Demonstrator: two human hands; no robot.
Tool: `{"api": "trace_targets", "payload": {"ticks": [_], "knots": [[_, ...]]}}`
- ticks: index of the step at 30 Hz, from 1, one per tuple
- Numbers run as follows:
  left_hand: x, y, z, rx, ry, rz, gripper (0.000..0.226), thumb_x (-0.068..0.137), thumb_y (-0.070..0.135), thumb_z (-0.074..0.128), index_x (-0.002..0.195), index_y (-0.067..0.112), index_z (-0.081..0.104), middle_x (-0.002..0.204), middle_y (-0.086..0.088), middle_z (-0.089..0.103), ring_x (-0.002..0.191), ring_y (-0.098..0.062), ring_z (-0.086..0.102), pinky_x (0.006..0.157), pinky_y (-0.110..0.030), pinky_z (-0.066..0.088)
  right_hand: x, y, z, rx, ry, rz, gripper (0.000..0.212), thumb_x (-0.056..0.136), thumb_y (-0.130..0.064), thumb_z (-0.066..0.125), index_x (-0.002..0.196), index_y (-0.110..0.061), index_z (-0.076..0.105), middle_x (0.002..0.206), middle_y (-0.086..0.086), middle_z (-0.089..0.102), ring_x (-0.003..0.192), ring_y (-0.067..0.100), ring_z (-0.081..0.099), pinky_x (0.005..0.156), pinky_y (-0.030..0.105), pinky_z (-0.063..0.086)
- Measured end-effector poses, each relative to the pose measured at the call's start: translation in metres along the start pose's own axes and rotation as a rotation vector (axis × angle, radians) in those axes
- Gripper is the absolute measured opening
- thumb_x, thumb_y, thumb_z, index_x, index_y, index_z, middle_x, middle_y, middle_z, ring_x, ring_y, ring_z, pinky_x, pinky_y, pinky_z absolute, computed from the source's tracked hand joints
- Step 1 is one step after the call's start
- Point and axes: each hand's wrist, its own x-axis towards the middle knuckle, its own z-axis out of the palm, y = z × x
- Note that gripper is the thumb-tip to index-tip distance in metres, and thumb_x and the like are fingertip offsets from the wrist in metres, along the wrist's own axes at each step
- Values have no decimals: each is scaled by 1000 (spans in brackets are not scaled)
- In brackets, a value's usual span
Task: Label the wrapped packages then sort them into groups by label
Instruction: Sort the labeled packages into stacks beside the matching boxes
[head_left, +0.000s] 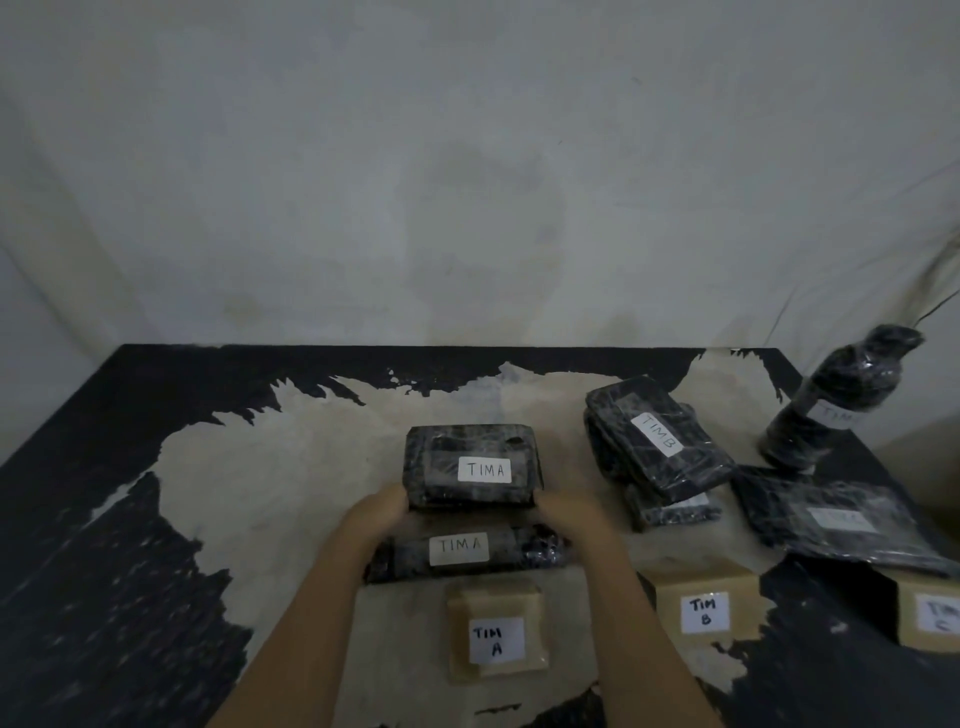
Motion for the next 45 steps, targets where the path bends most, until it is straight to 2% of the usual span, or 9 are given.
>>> {"api": "trace_targets", "payload": {"ticks": [2, 6, 13, 17, 21, 28, 34, 40, 45], "knots": [[-4, 0, -1, -94, -30, -3, 6, 89, 11, 43, 88, 7, 47, 108, -13, 44, 95, -26, 44, 80, -30, 36, -2, 3, -3, 187, -62, 47, 38, 97, -28, 48, 120, 0, 57, 125, 16, 57, 113, 29, 55, 94, 33, 45], [-15, 4, -10, -202, -27, -2, 12, 72, 14, 51, 71, 15, 40, 89, -11, 39, 74, -23, 36, 62, -30, 27, -4, 12, -22, 462, -207, 89, 21, 81, -28, 72, 87, -12, 61, 93, 2, 62, 77, 15, 57, 58, 26, 47], [-9, 17, -37, -325, 115, 217, 42, 63, 12, 79, 100, 4, 61, 106, -12, 63, 100, -30, 60, 89, -42, 51, 2, 8, -45, 575, -115, -220, 40, 69, 16, 71, 105, 0, 63, 96, 11, 63, 90, 25, 64, 79, 33, 57], [1, 24, -34, -443, 361, 266, 66, 64, 15, 84, 121, 5, 53, 110, -8, 59, 106, -28, 57, 90, -35, 45, 16, -6, -43, 604, 132, -321, 31, 76, 6, 70, 104, -1, 60, 93, 6, 65, 91, 22, 63, 70, 20, 50], [11, 35, -26, -439, 551, 294, 43, 70, 20, 80, 107, 6, 65, 105, -11, 69, 92, -23, 61, 84, -32, 46, 31, -24, -30, 522, 292, -326, 46, 83, -6, 68, 127, -3, 52, 120, 9, 60, 111, 22, 56, 93, 27, 43], [26, 32, -20, -364, 491, 284, 32, 86, 29, 64, 109, 7, 64, 112, -15, 67, 105, -31, 60, 94, -41, 47, 40, -27, -14, 505, 376, -355, 22, 88, -13, 63, 110, -8, 61, 99, 3, 63, 101, 24, 61, 80, 26, 43], [31, 39, -16, -420, 335, 300, 69, 92, 30, 56, 149, 23, 18, 148, -10, 40, 134, -32, 39, 107, -43, 35, 43, -34, -12, 642, 341, -354, 57, 93, -10, 56, 144, -15, 33, 141, 8, 48, 128, 23, 47, 106, 37, 41], [37, 39, -15, -343, 136, 327, 100, 78, 36, 73, 150, 24, 4, 155, -9, 21, 138, -30, 31, 112, -47, 33, 50, -34, -9, 484, 198, -395, 74, 89, -21, 63, 149, -24, 21, 148, 7, 37, 133, 24, 40, 110, 44, 38], [36, 31, -14, 22, 90, 347, 141, 53, 50, 85, 147, 22, -17, 154, 2, -21, 145, -31, -1, 116, -46, 20, 49, -22, -6, 187, 6, -414, 123, 60, -51, 83, 151, -27, 3, 157, -2, -21, 147, 25, -3, 119, 45, 18]]}}
